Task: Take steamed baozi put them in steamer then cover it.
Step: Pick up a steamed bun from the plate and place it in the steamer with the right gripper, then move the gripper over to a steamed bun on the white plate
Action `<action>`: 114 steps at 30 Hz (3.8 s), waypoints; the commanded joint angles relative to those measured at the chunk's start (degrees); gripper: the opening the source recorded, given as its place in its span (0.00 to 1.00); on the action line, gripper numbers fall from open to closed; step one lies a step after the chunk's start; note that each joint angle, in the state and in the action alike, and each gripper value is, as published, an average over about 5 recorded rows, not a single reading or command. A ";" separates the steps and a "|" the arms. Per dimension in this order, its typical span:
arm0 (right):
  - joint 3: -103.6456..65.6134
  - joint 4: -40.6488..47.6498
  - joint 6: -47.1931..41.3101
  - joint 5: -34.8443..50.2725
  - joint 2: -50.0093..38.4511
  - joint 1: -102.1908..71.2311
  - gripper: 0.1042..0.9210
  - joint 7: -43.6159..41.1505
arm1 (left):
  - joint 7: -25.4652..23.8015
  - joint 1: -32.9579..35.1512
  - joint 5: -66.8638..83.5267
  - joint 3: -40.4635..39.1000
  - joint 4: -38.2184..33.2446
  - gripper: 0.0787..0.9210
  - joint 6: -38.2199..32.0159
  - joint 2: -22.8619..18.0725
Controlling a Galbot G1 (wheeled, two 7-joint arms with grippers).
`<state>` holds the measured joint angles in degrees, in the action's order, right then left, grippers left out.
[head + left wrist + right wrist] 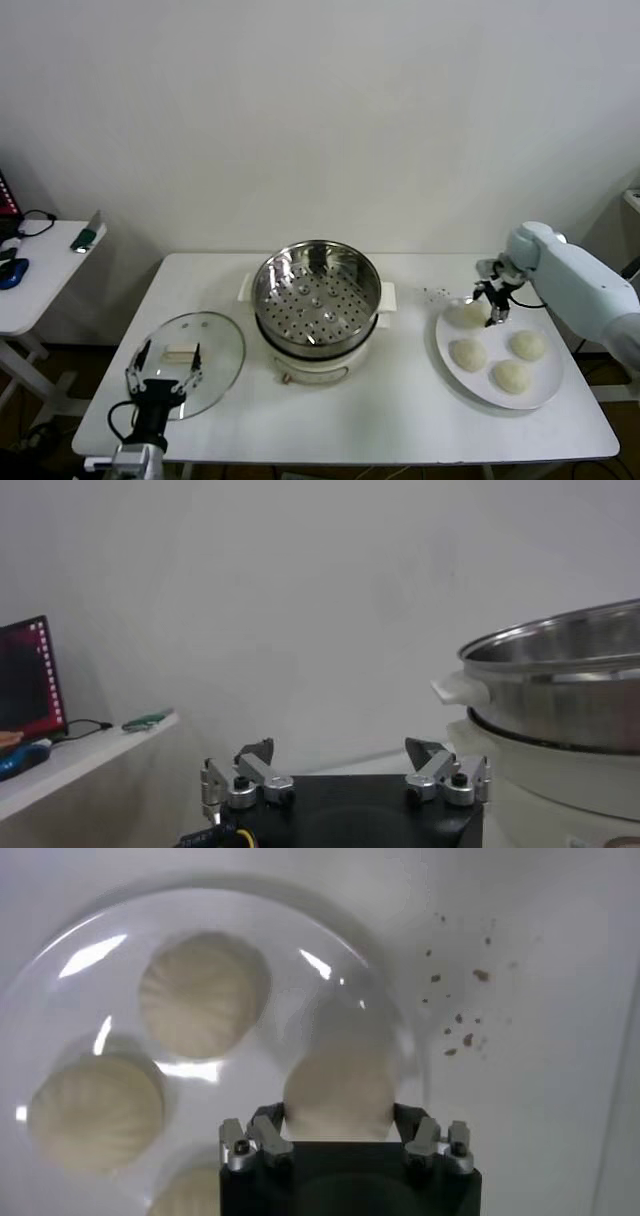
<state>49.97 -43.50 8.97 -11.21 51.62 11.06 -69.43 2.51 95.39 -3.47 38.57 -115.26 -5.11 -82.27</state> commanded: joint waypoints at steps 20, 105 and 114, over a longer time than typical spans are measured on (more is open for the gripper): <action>22.21 -14.27 21.88 2.11 26.02 28.37 0.76 -1.00 | 0.01 1.96 -0.84 -1.84 -2.57 0.88 0.72 -1.60; 18.97 -28.75 -23.12 20.37 -19.51 1.32 0.88 7.72 | 0.88 5.59 -0.57 -1.58 -5.12 0.88 1.78 -0.18; 14.56 -23.92 -21.97 16.85 -16.10 -4.43 0.88 7.46 | 1.06 5.47 -0.62 -1.26 -4.47 0.88 1.85 -0.51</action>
<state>70.60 -70.64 -11.66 10.08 36.75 16.47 -61.80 3.53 100.64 -4.05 37.23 -120.02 -3.38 -82.71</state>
